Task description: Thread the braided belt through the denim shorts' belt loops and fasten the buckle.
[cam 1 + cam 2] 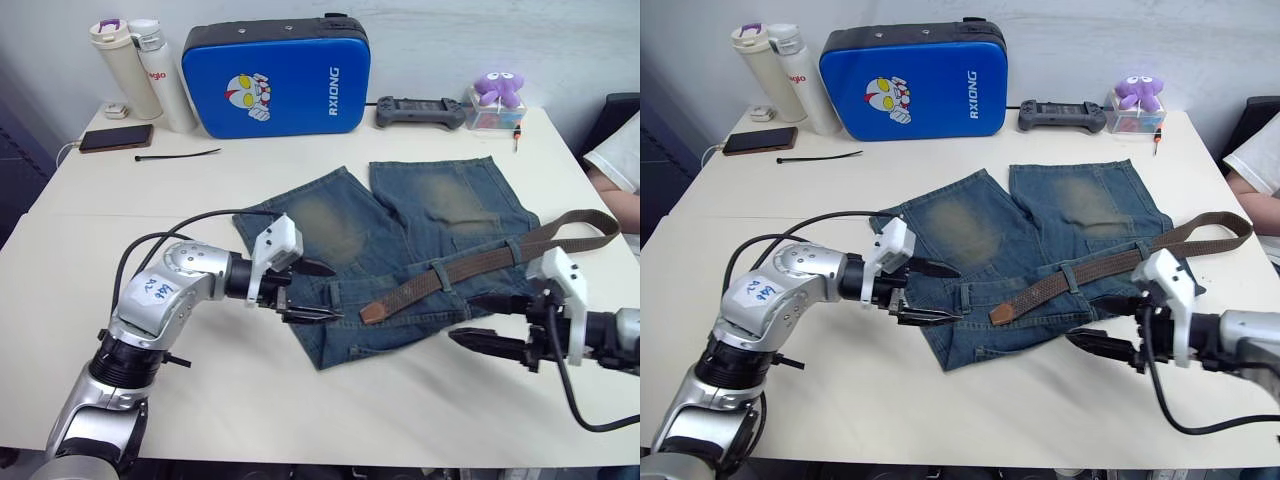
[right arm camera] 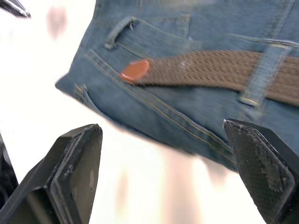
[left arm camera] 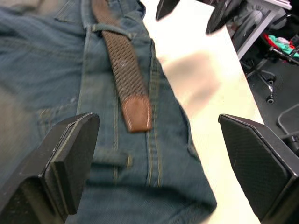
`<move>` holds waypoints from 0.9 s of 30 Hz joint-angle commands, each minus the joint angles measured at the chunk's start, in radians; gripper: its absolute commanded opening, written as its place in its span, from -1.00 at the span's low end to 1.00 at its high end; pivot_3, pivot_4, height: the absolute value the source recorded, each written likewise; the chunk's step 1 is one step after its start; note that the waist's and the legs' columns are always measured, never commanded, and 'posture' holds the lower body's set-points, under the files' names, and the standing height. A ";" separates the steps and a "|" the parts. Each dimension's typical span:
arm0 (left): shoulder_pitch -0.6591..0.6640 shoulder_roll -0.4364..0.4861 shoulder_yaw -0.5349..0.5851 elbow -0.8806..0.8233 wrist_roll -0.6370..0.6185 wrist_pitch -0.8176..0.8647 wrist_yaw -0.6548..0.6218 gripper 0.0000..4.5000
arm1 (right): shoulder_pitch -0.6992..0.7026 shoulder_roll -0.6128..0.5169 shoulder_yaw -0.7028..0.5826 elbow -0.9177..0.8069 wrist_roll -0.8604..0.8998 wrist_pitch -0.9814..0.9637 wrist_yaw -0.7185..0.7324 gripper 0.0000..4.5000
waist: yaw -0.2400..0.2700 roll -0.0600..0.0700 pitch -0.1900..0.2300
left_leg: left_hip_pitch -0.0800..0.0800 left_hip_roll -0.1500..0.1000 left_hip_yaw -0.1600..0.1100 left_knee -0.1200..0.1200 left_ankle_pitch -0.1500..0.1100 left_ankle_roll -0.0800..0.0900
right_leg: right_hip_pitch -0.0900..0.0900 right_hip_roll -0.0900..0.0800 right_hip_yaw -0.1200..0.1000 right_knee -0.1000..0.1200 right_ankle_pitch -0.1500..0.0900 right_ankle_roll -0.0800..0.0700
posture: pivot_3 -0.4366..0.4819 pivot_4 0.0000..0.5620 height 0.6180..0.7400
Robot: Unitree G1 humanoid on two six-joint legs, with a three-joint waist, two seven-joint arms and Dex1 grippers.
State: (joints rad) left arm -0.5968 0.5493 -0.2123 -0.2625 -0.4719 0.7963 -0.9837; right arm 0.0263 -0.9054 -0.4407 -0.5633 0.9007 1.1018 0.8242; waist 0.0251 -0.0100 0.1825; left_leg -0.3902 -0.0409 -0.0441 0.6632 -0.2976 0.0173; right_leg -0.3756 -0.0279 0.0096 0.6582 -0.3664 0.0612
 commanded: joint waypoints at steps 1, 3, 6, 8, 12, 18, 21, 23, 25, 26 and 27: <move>-0.035 -0.042 -0.040 -0.019 0.021 -0.016 0.035 1.00 | -0.009 0.114 -0.059 -0.042 0.164 0.093 -0.189 0.97 | 0.000 0.000 0.000 | 0.000 0.000 0.000 0.000 0.001 -0.001 | 0.000 0.000 0.000 0.000 0.000 0.000 | -0.05 -0.47 0.99; -0.047 -0.056 -0.056 -0.010 0.031 -0.021 0.039 1.00 | -0.015 0.192 -0.096 -0.019 0.280 0.135 -0.335 0.97 | 0.000 0.000 0.000 | 0.000 0.000 0.000 0.000 0.001 -0.003 | 0.000 0.000 0.000 0.000 0.000 0.000 | -0.05 -0.47 0.99; -0.071 -0.074 -0.056 0.011 0.031 -0.033 0.032 1.00 | -0.001 0.285 -0.089 0.031 0.516 0.113 -0.570 0.97 | -0.003 0.000 0.000 | 0.000 0.000 0.001 -0.001 0.002 -0.003 | -0.001 0.000 0.001 0.001 0.000 0.000 | -0.05 -0.47 0.99; -0.079 -0.068 -0.055 0.025 0.036 -0.047 0.021 1.00 | 0.014 0.343 -0.054 0.047 0.591 0.077 -0.697 0.97 | -0.004 0.000 0.000 | 0.000 0.000 0.000 -0.001 0.002 -0.003 | 0.000 0.000 0.000 0.001 0.000 0.000 | -0.05 -0.47 0.99; -0.080 -0.045 -0.055 0.043 0.047 -0.073 0.002 1.00 | 0.028 0.399 0.008 0.084 0.732 -0.011 -0.876 0.97 | -0.009 0.001 0.000 | 0.000 0.000 0.001 -0.001 0.001 -0.003 | -0.001 0.000 0.000 0.001 0.000 0.000 | -0.05 -0.47 0.99; -0.065 -0.006 -0.021 0.029 0.045 -0.093 -0.006 1.00 | -0.043 0.471 0.068 0.210 0.893 -0.172 -1.052 0.97 | -0.025 0.001 0.000 | 0.000 0.000 0.001 -0.001 0.000 0.000 | 0.000 0.000 0.000 0.001 0.000 0.000 | -0.05 -0.47 0.99; -0.053 0.014 0.010 0.027 0.046 -0.105 0.006 1.00 | -0.070 0.487 0.098 0.240 0.920 -0.221 -1.108 0.97 | -0.029 0.001 0.000 | 0.000 0.000 0.001 -0.001 0.000 0.000 | -0.001 0.001 0.000 0.001 0.000 0.000 | -0.05 -0.47 0.99; -0.039 0.032 0.036 0.017 0.038 -0.102 0.012 1.00 | -0.081 0.497 0.112 0.251 0.936 -0.247 -1.122 0.97 | -0.030 0.001 0.000 | 0.000 0.001 0.000 -0.001 0.000 0.000 | -0.001 0.001 0.000 0.001 0.000 0.000 | -0.05 -0.47 0.99; -0.024 0.049 0.055 0.007 0.036 -0.098 0.016 1.00 | -0.086 0.500 0.129 0.252 0.949 -0.261 -1.129 0.97 | -0.029 0.001 -0.001 | 0.000 0.001 0.001 -0.001 0.000 0.000 | -0.001 0.001 0.000 0.001 0.000 0.000 | -0.05 -0.47 0.99; -0.019 0.055 0.061 0.005 0.037 -0.098 0.019 1.00 | -0.088 0.501 0.136 0.253 0.957 -0.268 -1.132 0.97 | -0.029 0.001 -0.001 | 0.000 0.001 0.000 -0.001 0.000 0.000 | -0.001 0.001 0.000 0.001 0.000 0.000 | -0.05 -0.47 0.99; -0.011 0.065 0.068 0.003 0.040 -0.099 0.021 1.00 | -0.093 0.505 0.146 0.256 0.963 -0.275 -1.136 0.97 | -0.028 0.001 -0.001 | 0.000 0.001 0.000 -0.001 0.000 0.000 | -0.001 0.001 0.000 0.001 0.000 0.000 | -0.05 -0.47 0.99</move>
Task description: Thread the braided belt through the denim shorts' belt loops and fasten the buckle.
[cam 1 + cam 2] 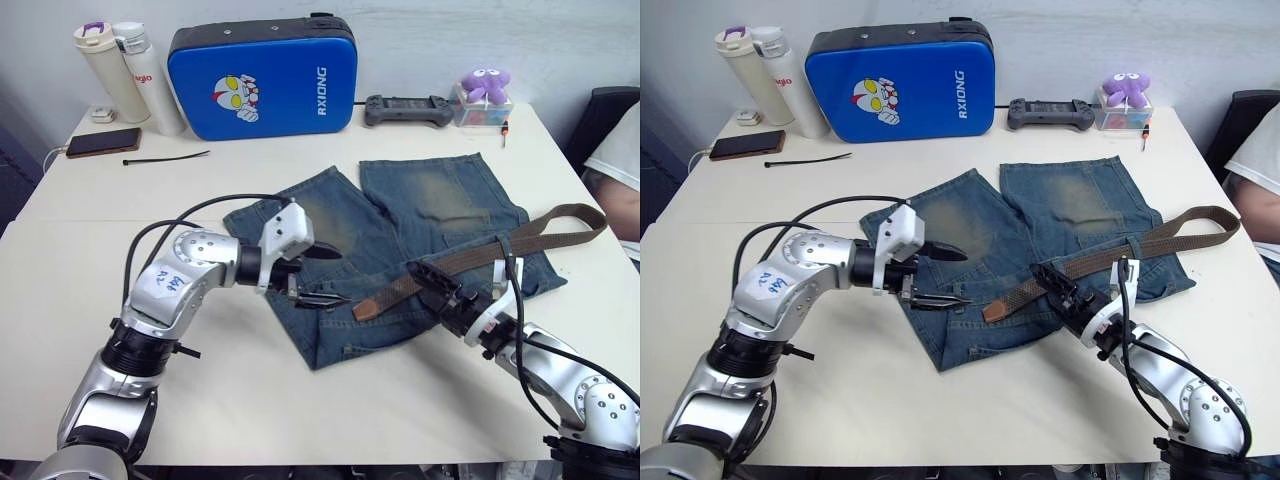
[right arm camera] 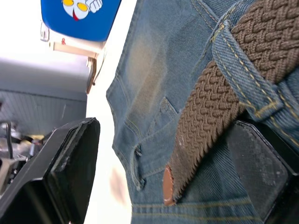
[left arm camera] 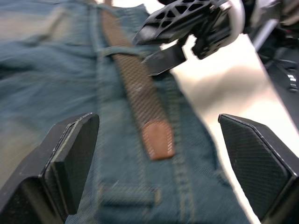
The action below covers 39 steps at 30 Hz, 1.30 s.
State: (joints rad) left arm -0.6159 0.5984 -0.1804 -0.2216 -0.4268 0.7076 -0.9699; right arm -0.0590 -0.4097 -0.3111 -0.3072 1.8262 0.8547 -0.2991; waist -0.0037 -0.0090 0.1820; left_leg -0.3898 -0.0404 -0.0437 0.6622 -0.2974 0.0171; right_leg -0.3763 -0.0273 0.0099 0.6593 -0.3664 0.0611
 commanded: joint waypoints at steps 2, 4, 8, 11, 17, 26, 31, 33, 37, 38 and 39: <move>0.019 0.030 0.048 -0.041 -0.005 -0.010 0.012 1.00 | -0.013 0.015 0.029 0.006 0.050 -0.039 -0.017 0.87 | 0.000 0.000 0.000 | 0.000 0.000 0.000 0.000 0.000 0.000 | 0.000 0.000 0.000 0.000 0.000 0.000 | -0.05 -0.47 0.99; 0.027 0.041 0.058 -0.046 -0.009 -0.007 0.016 1.00 | -0.017 0.019 0.039 0.008 0.064 -0.050 -0.016 0.62 | -0.001 0.000 0.000 | 0.000 0.000 0.000 0.000 0.000 0.000 | 0.000 0.000 0.000 0.000 0.000 0.000 | -0.05 -0.47 0.99; 0.043 0.062 0.073 -0.057 -0.015 -0.001 0.020 1.00 | -0.022 0.012 0.045 -0.005 0.102 -0.067 -0.025 -0.14 | -0.001 0.000 0.000 | 0.000 0.000 0.000 0.000 0.000 0.000 | -0.001 0.000 0.000 0.000 0.000 0.000 | -0.05 -0.47 0.99; 0.052 0.068 0.078 -0.062 -0.015 0.001 0.025 1.00 | -0.023 0.003 0.047 -0.015 0.126 -0.072 -0.026 -0.70 | 0.000 0.000 0.000 | 0.000 0.000 0.000 0.000 0.000 0.000 | -0.001 0.000 0.000 0.000 0.000 0.000 | -0.05 -0.47 0.99; 0.060 0.069 0.079 -0.070 -0.015 0.004 0.031 1.00 | -0.042 0.009 0.022 -0.008 0.146 -0.094 -0.011 -0.98 | -0.001 0.000 0.000 | 0.000 0.000 0.000 -0.001 0.000 0.001 | -0.001 0.000 0.000 -0.001 0.000 0.000 | -0.05 -0.47 0.99; 0.068 0.093 0.088 -0.074 -0.015 0.006 0.029 1.00 | -0.087 0.129 0.100 0.013 0.041 -0.199 -0.077 -0.98 | -0.003 0.000 0.000 | 0.000 0.000 0.000 -0.001 0.000 0.000 | -0.001 0.000 0.000 0.000 0.000 0.000 | -0.05 -0.47 0.99; 0.081 0.109 0.100 -0.084 -0.022 0.017 0.031 1.00 | -0.056 0.183 0.177 -0.014 -0.115 -0.210 -0.085 -0.98 | -0.003 0.000 0.000 | 0.000 0.000 0.000 -0.002 0.000 0.000 | -0.002 -0.001 0.000 -0.001 0.000 0.000 | -0.05 -0.47 0.99; 0.087 0.115 0.103 -0.093 -0.027 0.027 0.032 1.00 | -0.045 0.204 0.204 -0.027 -0.179 -0.216 -0.073 -0.98 | -0.005 0.000 0.000 | 0.000 0.000 0.000 -0.002 0.000 0.000 | -0.002 0.000 0.000 -0.001 0.000 0.000 | -0.05 -0.47 0.99; 0.098 0.131 0.109 -0.113 -0.042 0.056 0.028 1.00 | -0.023 0.277 0.237 -0.040 -0.246 -0.243 -0.086 -0.98 | -0.013 0.000 0.000 | 0.001 0.000 0.000 -0.004 0.000 0.000 | -0.002 -0.001 0.001 0.000 0.000 0.000 | -0.05 -0.47 0.99; 0.100 0.134 0.111 -0.118 -0.046 0.063 0.028 1.00 | -0.019 0.288 0.240 -0.043 -0.256 -0.245 -0.087 -0.98 | -0.016 0.000 0.000 | 0.001 0.000 0.000 -0.005 0.000 -0.001 | -0.002 -0.001 0.001 -0.001 0.000 0.000 | -0.05 -0.47 0.99; 0.103 0.140 0.115 -0.120 -0.049 0.068 0.026 1.00 | -0.019 0.296 0.252 -0.040 -0.290 -0.245 -0.072 -0.98 | -0.020 0.000 0.000 | 0.001 0.000 0.000 -0.006 0.001 -0.001 | -0.002 0.000 0.001 -0.001 0.000 0.000 | -0.05 -0.47 0.99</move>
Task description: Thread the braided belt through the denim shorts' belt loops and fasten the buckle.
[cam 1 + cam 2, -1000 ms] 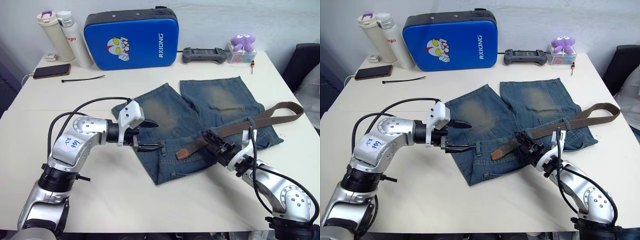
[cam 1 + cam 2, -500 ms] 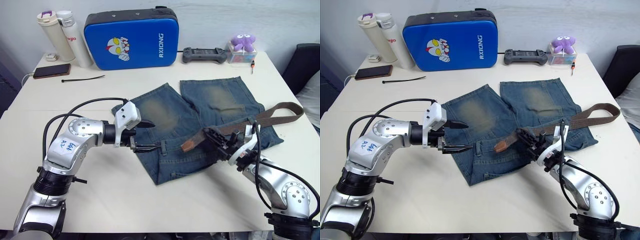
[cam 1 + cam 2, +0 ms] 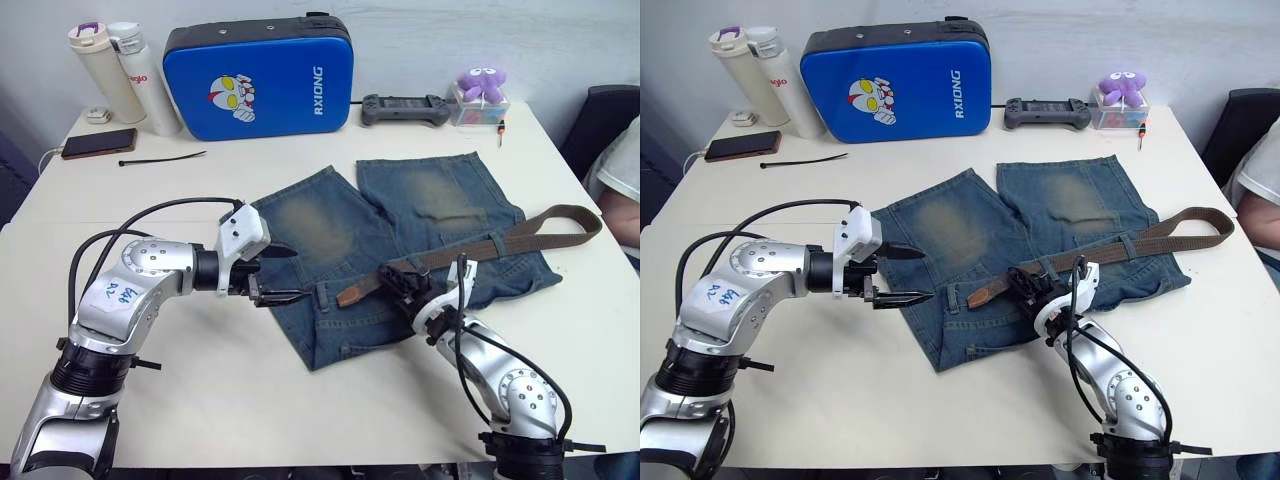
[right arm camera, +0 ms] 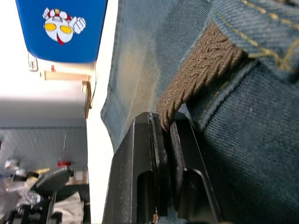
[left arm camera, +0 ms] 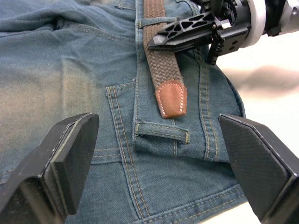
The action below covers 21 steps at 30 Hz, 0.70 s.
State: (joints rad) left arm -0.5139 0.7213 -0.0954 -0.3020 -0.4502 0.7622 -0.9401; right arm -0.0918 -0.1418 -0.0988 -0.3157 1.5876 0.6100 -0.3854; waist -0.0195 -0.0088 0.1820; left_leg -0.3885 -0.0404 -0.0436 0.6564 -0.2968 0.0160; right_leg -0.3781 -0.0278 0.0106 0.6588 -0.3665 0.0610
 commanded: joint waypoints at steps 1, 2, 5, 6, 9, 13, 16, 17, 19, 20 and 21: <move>0.002 0.022 0.033 -0.044 -0.029 0.020 -0.004 1.00 | 0.015 0.034 0.047 -0.033 -0.075 0.001 0.026 -0.98 | -0.008 0.000 0.000 | 0.000 0.000 0.000 -0.001 0.000 0.000 | 0.000 0.000 0.000 0.000 0.000 0.000 | -0.05 -0.47 0.99; 0.004 0.031 0.034 -0.043 -0.028 0.022 -0.006 1.00 | 0.012 0.055 0.048 -0.025 -0.094 -0.012 0.032 -0.98 | -0.010 0.000 0.000 | 0.001 0.000 0.000 -0.002 0.000 -0.001 | 0.000 0.000 0.000 0.000 0.000 0.000 | -0.05 -0.47 0.99; 0.016 0.059 0.032 -0.044 -0.022 0.021 -0.014 1.00 | -0.005 0.108 0.066 -0.011 -0.147 -0.028 0.050 -0.98 | -0.016 0.000 0.000 | 0.003 0.000 0.000 -0.006 0.002 -0.003 | -0.001 0.000 0.000 0.000 0.000 0.000 | -0.05 -0.47 0.99; 0.019 0.067 0.035 -0.049 -0.030 0.026 -0.016 1.00 | -0.003 0.122 0.076 -0.014 -0.156 -0.025 0.052 -0.98 | -0.016 0.000 0.000 | 0.003 0.000 0.000 -0.008 0.002 -0.004 | -0.002 0.000 0.000 0.001 0.000 -0.001 | -0.05 -0.47 0.99; 0.022 0.087 0.042 -0.053 -0.040 0.037 -0.025 1.00 | 0.006 0.164 0.086 -0.025 -0.160 -0.014 0.064 -0.98 | -0.017 0.000 0.000 | 0.003 0.001 0.000 -0.009 0.003 -0.006 | -0.004 0.001 0.000 0.003 0.000 -0.001 | -0.05 -0.47 0.99; 0.014 0.100 0.045 -0.052 -0.046 0.046 -0.029 1.00 | 0.008 0.185 0.100 -0.029 -0.158 0.016 0.076 -0.98 | -0.016 0.000 0.000 | 0.002 0.001 0.000 -0.009 0.003 -0.006 | -0.006 0.001 0.000 0.004 0.000 -0.002 | -0.05 -0.47 0.99; 0.010 0.111 0.045 -0.057 -0.051 0.058 -0.035 1.00 | 0.010 0.201 0.123 -0.036 -0.145 0.037 0.076 -0.98 | -0.016 0.000 0.000 | 0.001 0.001 0.000 -0.009 0.003 -0.006 | -0.006 0.001 0.000 0.003 0.000 -0.002 | -0.05 -0.47 0.99; 0.008 0.114 0.044 -0.056 -0.053 0.061 -0.037 1.00 | 0.007 0.207 0.126 -0.038 -0.134 0.042 0.073 -0.98 | -0.016 0.000 0.000 | 0.001 0.001 0.000 -0.009 0.003 -0.006 | -0.007 0.001 0.000 0.003 0.000 -0.002 | -0.05 -0.47 0.99; 0.001 0.116 0.040 -0.052 -0.054 0.064 -0.038 1.00 | -0.005 0.209 0.130 -0.033 -0.132 0.055 0.073 -0.98 | -0.016 0.000 0.000 | 0.001 0.001 0.000 -0.009 0.004 -0.006 | -0.007 0.001 0.000 0.004 0.000 -0.002 | -0.05 -0.47 0.99; -0.002 0.116 0.038 -0.050 -0.054 0.065 -0.038 1.00 | -0.012 0.212 0.133 -0.025 -0.135 0.060 0.071 -0.98 | -0.016 0.000 0.000 | 0.001 0.001 0.000 -0.010 0.004 -0.006 | -0.008 0.001 0.000 0.004 0.000 -0.002 | -0.05 -0.47 0.99; -0.004 0.116 0.036 -0.049 -0.053 0.066 -0.039 1.00 | -0.018 0.218 0.133 -0.015 -0.139 0.062 0.067 -0.98 | -0.016 0.000 0.000 | 0.001 0.001 0.000 -0.010 0.004 -0.006 | -0.008 0.001 0.000 0.004 -0.001 -0.002 | -0.05 -0.47 0.99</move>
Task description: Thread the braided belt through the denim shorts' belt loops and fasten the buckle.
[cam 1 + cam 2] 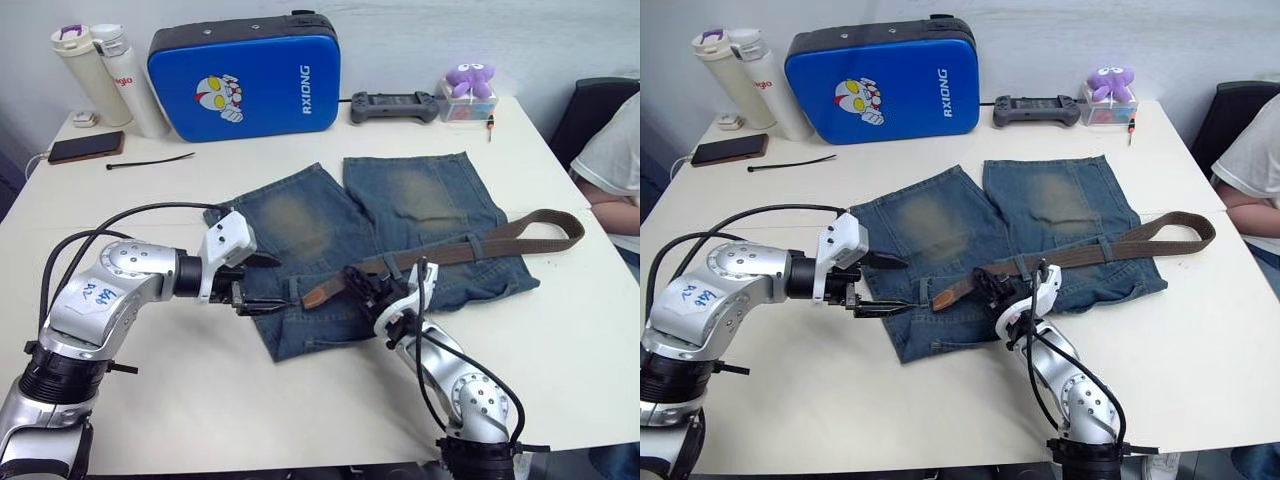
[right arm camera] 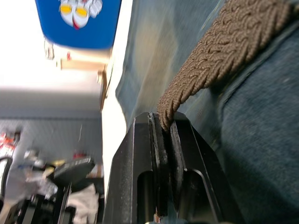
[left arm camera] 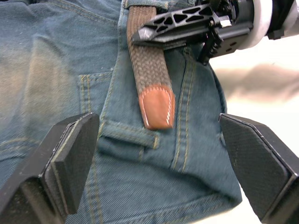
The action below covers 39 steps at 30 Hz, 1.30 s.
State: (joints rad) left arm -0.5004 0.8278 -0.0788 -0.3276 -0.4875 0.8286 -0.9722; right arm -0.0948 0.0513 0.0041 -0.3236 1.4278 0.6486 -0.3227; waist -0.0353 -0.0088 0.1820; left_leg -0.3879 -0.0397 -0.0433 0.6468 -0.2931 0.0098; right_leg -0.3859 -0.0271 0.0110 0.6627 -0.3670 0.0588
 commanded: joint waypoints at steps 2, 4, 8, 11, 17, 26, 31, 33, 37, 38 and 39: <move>-0.018 0.010 0.018 -0.024 -0.015 0.000 -0.011 1.00 | -0.030 0.035 0.036 0.019 -0.007 0.027 -0.005 -0.98 | 0.000 0.000 0.000 | 0.000 0.000 0.000 0.000 0.000 0.000 | 0.000 0.000 0.000 0.000 0.000 0.000 | -0.05 -0.47 0.99; -0.016 0.009 0.018 -0.028 -0.016 0.002 -0.010 1.00 | -0.044 0.043 0.037 0.032 -0.019 0.032 -0.004 -0.98 | -0.001 0.000 0.000 | 0.000 0.000 0.000 0.000 0.000 0.000 | -0.001 0.000 0.000 0.000 0.000 0.000 | -0.05 -0.47 0.99; -0.006 0.006 0.021 -0.042 -0.020 0.006 -0.005 1.00 | -0.053 0.024 0.024 0.048 -0.063 0.051 -0.020 -0.98 | -0.001 0.000 0.000 | -0.001 0.000 0.001 0.000 0.000 0.000 | -0.002 0.000 0.000 0.001 0.000 0.000 | -0.05 -0.47 0.99; -0.001 0.001 0.018 -0.041 -0.016 0.001 -0.003 1.00 | -0.048 0.031 -0.014 0.049 -0.027 0.045 -0.021 -0.81 | 0.000 0.000 0.000 | -0.002 0.000 0.001 0.000 0.000 0.000 | -0.003 0.000 0.000 0.002 0.000 0.000 | -0.05 -0.47 0.99; -0.023 -0.057 -0.017 0.007 0.006 -0.054 -0.002 1.00 | -0.017 -0.231 -0.034 -0.153 0.130 0.215 0.001 0.37 | 0.010 0.000 0.000 | -0.005 -0.001 0.001 0.002 0.001 0.000 | -0.004 -0.001 0.001 0.001 0.000 0.000 | -0.05 -0.47 0.99; -0.084 -0.153 -0.089 0.117 0.050 -0.147 -0.029 1.00 | 0.038 -0.761 -0.133 -0.398 0.111 0.324 0.205 0.99 | 0.007 -0.001 0.000 | -0.009 -0.001 0.001 0.005 0.000 0.004 | -0.005 -0.001 0.000 -0.001 0.000 0.000 | -0.05 -0.47 0.99; -0.104 -0.185 -0.100 0.158 0.068 -0.181 -0.037 1.00 | -0.048 -1.083 0.012 -0.377 -0.449 0.195 0.539 0.99 | 0.010 -0.001 0.000 | -0.010 -0.001 0.002 0.006 0.001 0.004 | -0.005 0.000 0.000 -0.001 0.000 0.000 | -0.05 -0.47 0.99; -0.101 -0.183 -0.098 0.164 0.075 -0.192 -0.041 1.00 | -0.062 -1.114 0.064 -0.328 -0.570 0.145 0.614 0.99 | 0.012 -0.001 -0.001 | -0.010 -0.001 0.001 0.007 0.001 0.004 | -0.005 0.000 0.000 -0.001 0.000 0.000 | -0.05 -0.47 0.99; -0.094 -0.174 -0.078 0.161 0.077 -0.191 -0.026 1.00 | -0.101 -1.128 0.185 -0.264 -0.797 0.015 0.786 0.99 | 0.013 -0.002 -0.001 | -0.014 -0.001 0.001 0.009 0.001 0.003 | -0.007 0.000 0.000 0.000 0.000 0.000 | -0.05 -0.47 0.99; -0.086 -0.167 -0.073 0.153 0.076 -0.188 -0.024 1.00 | -0.106 -1.130 0.198 -0.264 -0.839 -0.021 0.825 0.99 | 0.014 -0.002 -0.001 | -0.015 -0.001 0.001 0.011 0.002 0.002 | -0.007 0.000 -0.001 0.000 0.000 0.000 | -0.05 -0.47 0.99; -0.073 -0.157 -0.067 0.143 0.076 -0.185 -0.022 1.00 | -0.110 -1.140 0.210 -0.271 -0.878 -0.056 0.872 0.99 | 0.013 -0.002 -0.001 | -0.015 -0.001 0.001 0.012 0.003 0.001 | -0.007 0.000 -0.001 0.000 0.000 0.000 | -0.05 -0.47 0.99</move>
State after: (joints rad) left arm -0.5823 0.6515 -0.1767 -0.1483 -0.4134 0.6511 -0.9965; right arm -0.1896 -1.0689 0.2109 -0.5725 0.6131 0.6622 0.4770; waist -0.0222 -0.0104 0.1814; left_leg -0.4033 -0.0408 -0.0424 0.6591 -0.2902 0.0102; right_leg -0.3932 -0.0271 0.0104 0.6629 -0.3668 0.0588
